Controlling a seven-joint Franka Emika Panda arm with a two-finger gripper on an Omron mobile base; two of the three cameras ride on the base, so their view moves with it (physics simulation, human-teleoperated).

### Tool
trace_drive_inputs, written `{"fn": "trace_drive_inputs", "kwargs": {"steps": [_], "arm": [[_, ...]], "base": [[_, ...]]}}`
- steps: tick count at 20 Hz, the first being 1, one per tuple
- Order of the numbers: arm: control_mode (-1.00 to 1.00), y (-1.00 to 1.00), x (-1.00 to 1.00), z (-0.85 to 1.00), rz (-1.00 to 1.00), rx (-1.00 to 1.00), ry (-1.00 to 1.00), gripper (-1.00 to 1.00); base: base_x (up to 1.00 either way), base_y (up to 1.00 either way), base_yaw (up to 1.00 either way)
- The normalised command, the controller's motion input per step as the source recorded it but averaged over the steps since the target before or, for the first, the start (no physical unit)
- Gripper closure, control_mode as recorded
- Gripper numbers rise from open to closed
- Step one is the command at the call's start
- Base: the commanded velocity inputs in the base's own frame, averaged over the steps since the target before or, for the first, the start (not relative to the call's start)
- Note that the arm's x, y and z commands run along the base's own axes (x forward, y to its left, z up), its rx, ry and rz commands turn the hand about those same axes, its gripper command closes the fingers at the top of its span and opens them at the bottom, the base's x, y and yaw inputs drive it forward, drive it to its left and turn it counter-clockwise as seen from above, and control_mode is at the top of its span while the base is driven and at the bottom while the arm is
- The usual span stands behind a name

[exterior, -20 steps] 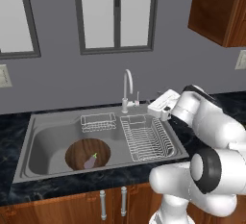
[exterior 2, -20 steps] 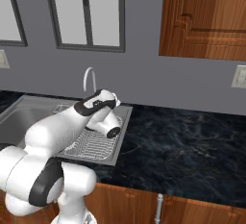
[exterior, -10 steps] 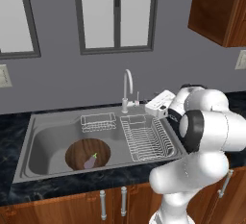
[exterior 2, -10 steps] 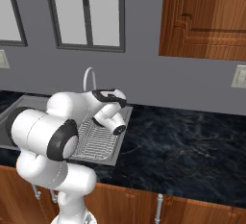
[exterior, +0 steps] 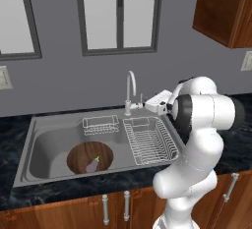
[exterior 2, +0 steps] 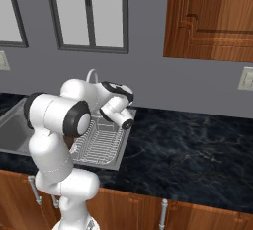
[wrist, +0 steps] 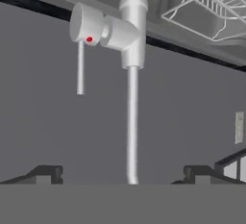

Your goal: Pick the eggplant from the cabinet and place it in the bowl. Then pick the bowl and place it in the sink. Then turn on the sink facuet.

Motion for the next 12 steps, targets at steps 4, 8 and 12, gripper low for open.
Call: {"fn": "trace_drive_inputs", "kwargs": {"steps": [4,8,12], "arm": [[-1.00,0.00,0.33,-0.39,0.00,0.00,0.13,-1.00],[-1.00,0.00,0.27,-0.28,0.00,0.00,0.09,-1.00],[-1.00,0.00,0.27,-0.13,0.00,0.00,0.02,-1.00]], "base": [[0.00,0.00,0.00],[0.00,0.00,0.00],[0.00,0.00,0.00]]}}
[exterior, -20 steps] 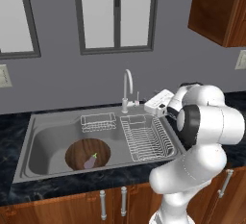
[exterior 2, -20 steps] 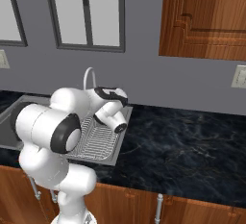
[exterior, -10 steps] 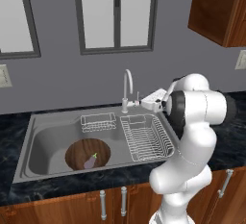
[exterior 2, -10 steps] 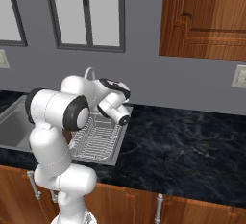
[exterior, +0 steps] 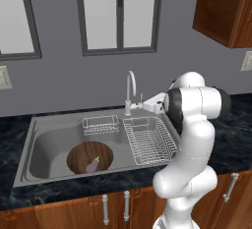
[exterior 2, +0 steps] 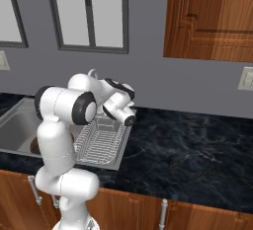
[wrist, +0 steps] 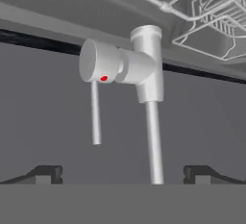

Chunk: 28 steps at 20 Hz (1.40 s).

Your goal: Pick the eggplant from the cabinet and place it in the bowl. Then pick the bowl and place it in the sink. Then turn on the sink facuet.

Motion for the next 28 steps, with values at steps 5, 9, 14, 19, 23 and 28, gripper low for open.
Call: {"fn": "trace_drive_inputs", "kwargs": {"steps": [5,9,14,19,23,28], "arm": [[-1.00,0.06,0.32,-0.15,0.00,0.00,0.02,-1.00],[-1.00,0.07,0.41,-0.20,0.00,0.00,0.02,-1.00],[-1.00,0.00,0.41,-0.14,0.00,0.00,0.01,-1.00],[-1.00,0.00,0.35,-0.07,0.00,0.00,0.00,-1.00],[-1.00,0.00,0.36,-0.06,0.00,0.00,0.00,-1.00],[-1.00,0.00,0.29,-0.13,0.00,0.00,0.01,1.00]], "base": [[0.00,0.00,0.00],[0.00,0.00,0.00],[0.00,0.00,0.00],[0.00,0.00,0.00],[0.00,0.00,0.00],[0.00,0.00,0.00]]}}
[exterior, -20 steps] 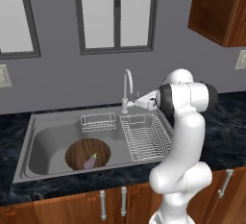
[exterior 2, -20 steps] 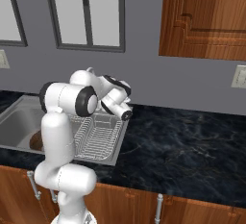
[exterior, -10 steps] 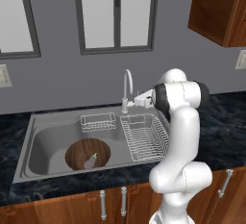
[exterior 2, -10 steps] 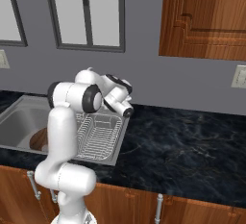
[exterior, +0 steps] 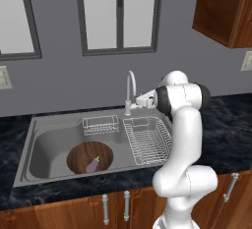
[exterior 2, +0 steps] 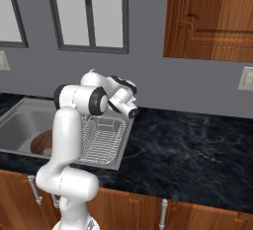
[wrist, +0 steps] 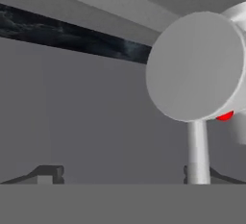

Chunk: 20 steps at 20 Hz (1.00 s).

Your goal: Pick the eggplant from the cabinet and place it in the bowl. Then pick the bowl and place it in the sink. Then turn on the sink facuet.

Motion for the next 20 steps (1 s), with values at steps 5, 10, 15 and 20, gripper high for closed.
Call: {"fn": "trace_drive_inputs", "kwargs": {"steps": [5,10,15,20], "arm": [[-1.00,-0.05,0.11,-0.08,0.00,0.02,0.04,1.00],[-1.00,-0.31,0.05,-0.16,-0.02,0.05,0.08,1.00],[-1.00,-0.78,0.00,-0.27,-0.07,0.05,0.11,1.00],[-1.00,-0.93,0.00,-0.31,-0.09,0.05,0.11,1.00]], "base": [[0.00,0.00,0.00],[0.00,0.00,0.00],[0.00,0.00,0.00],[0.00,0.00,0.00]]}}
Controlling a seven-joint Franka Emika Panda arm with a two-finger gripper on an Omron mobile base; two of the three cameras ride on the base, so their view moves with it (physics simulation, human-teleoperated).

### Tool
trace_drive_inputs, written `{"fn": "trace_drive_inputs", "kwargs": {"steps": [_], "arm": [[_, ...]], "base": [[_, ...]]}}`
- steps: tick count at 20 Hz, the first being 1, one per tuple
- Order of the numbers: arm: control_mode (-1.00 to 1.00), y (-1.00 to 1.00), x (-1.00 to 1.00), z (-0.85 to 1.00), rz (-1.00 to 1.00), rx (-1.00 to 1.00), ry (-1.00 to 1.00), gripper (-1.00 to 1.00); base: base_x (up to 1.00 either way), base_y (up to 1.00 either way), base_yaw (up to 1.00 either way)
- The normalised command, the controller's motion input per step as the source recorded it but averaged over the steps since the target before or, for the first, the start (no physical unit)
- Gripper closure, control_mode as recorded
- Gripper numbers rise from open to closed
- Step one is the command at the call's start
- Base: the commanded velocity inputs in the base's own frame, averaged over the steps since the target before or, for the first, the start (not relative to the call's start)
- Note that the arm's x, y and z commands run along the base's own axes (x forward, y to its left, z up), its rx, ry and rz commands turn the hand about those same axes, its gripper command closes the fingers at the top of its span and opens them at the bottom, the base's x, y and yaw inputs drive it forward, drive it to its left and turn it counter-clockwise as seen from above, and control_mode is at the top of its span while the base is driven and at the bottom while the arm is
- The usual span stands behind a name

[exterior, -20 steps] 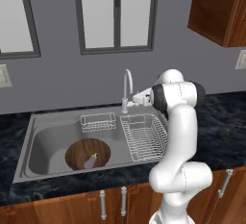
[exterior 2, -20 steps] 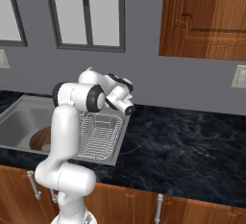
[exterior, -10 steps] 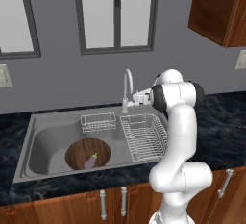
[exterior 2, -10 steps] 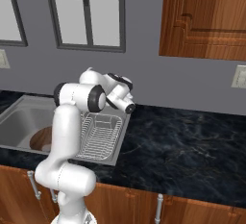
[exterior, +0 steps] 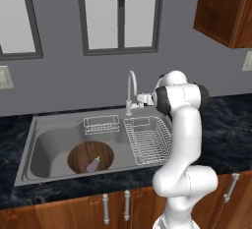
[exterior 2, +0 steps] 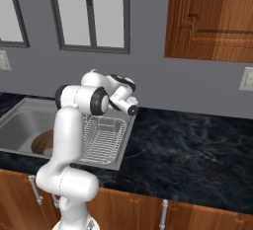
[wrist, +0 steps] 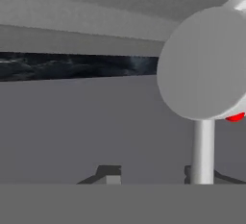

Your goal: Pick the eggplant from the cabinet and place it in the bowl. Then pick the bowl and place it in the sink. Then turn on the sink facuet.

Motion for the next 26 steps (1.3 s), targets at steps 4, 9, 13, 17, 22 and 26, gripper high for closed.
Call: {"fn": "trace_drive_inputs", "kwargs": {"steps": [4,9,13,17,22,26], "arm": [[-1.00,-0.96,-0.06,-0.31,-0.08,0.06,0.08,1.00],[-1.00,-0.95,-0.13,-0.35,-0.06,0.05,0.07,1.00],[-1.00,-0.86,-0.17,-0.37,-0.05,0.04,0.06,1.00],[-1.00,-0.72,-0.18,-0.35,-0.04,0.04,0.04,1.00],[-1.00,-0.25,-0.08,-0.04,-0.01,0.06,0.00,1.00],[-1.00,0.00,0.00,0.00,0.00,0.00,0.00,1.00]], "base": [[0.00,0.00,0.00],[0.00,0.00,0.00],[0.00,0.00,0.00],[0.00,0.00,0.00],[0.00,0.00,0.00],[0.00,0.00,0.00]]}}
